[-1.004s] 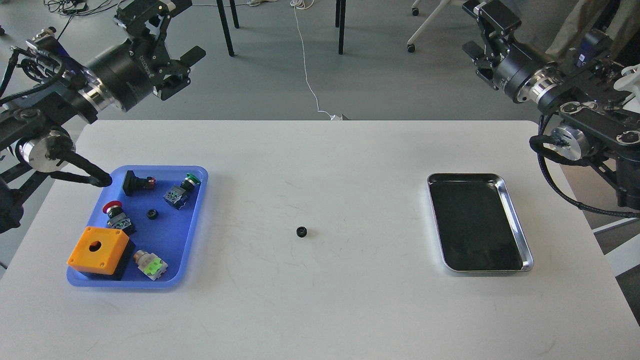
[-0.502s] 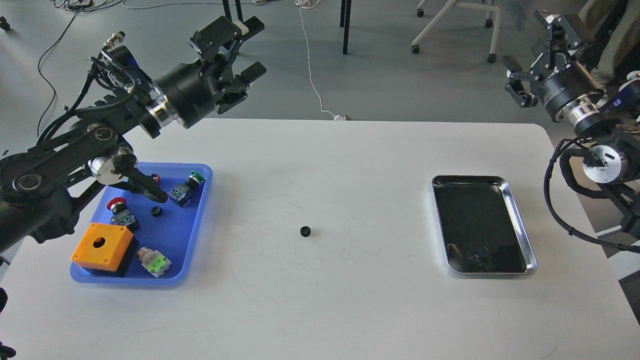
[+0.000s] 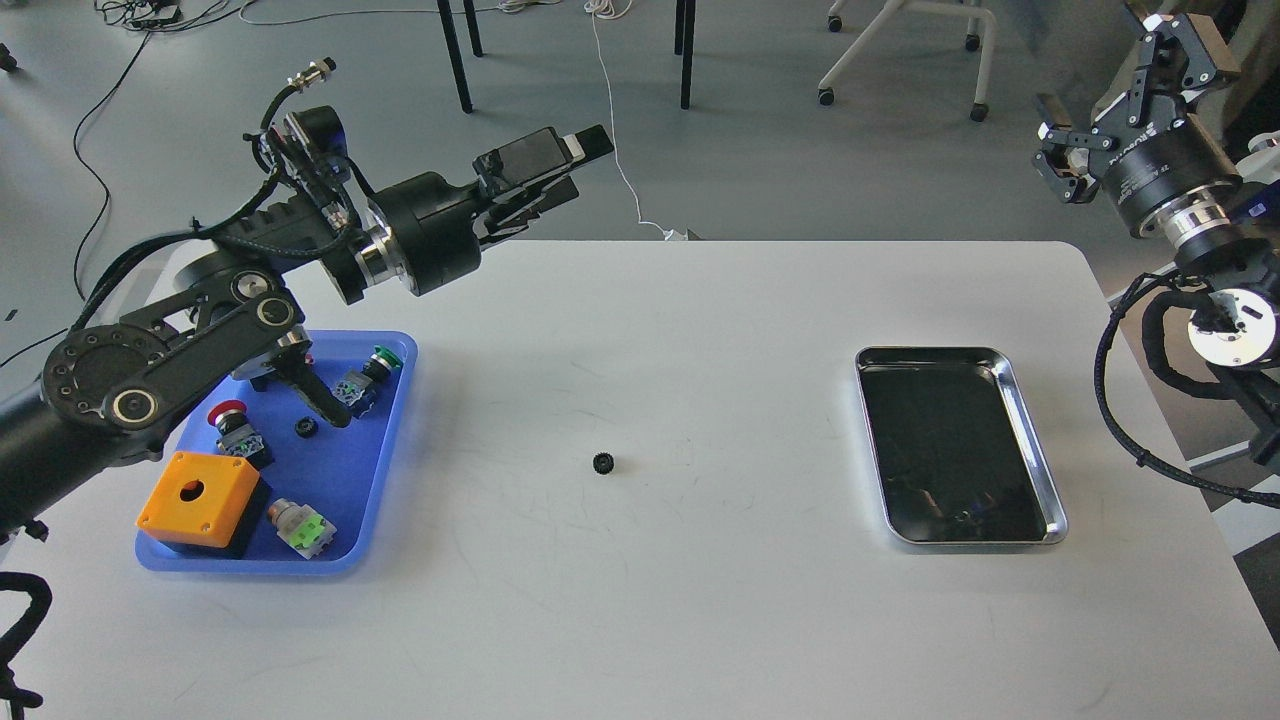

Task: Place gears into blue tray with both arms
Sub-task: 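Lower the left gripper onto the black gear at the table center and grasp it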

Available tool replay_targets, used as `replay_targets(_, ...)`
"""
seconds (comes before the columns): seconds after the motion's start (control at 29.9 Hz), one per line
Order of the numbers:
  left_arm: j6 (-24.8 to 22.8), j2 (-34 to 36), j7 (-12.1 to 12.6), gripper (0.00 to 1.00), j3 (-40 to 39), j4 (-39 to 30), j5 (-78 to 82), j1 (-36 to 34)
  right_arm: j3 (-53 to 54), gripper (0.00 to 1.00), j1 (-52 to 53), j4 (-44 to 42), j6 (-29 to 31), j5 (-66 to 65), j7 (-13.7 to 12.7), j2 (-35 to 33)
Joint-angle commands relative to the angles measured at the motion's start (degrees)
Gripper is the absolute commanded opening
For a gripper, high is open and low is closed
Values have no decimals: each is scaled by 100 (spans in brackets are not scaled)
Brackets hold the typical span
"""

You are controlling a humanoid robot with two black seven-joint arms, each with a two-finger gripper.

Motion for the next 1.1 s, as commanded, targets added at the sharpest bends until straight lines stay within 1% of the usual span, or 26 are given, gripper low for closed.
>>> replay_targets(0.0,24,-611,-3,98,552,-27,2385,-39,155,99,-498,-21,474,555,-3,14)
replay_targets(0.17,59,-884,6,98,833,-18,3547,5,155,99,-771,5,474,625,-3,84)
replay_targets(0.33,296,-946,6,97,1377,26,4337,-21,163,99,-912,14,474,722,-3,84)
replay_targets(0.47,429,-963,6,96,1545,70,5006,-13,163,99,-1070,32,474,740,-3,93)
replay_targets(0.64,507,-1148,-3,93,1861,613,5631,5,163,99,-1105,32,474,740,-3,93)
replay_targets(0.74,630,-1139,-12,91,2002,729,5763,14,163,99,-1097,32,474,740,-3,93)
replay_targets(0.8,631,-1122,-12,87,2072,738,5772,14,190,99,-1105,32,474,740,-3,93)
replay_targets(0.87,631,-1104,-12,79,2134,738,5772,14,190,99,-1105,32,474,740,-3,93)
replay_targets(1.0,631,-1078,-12,69,2204,799,5807,31,181,99,-1105,32,474,740,-3,93)
replay_targets(1.07,631,-1060,-3,65,2204,860,5860,40,181,99,-1105,32,474,740,-3,93)
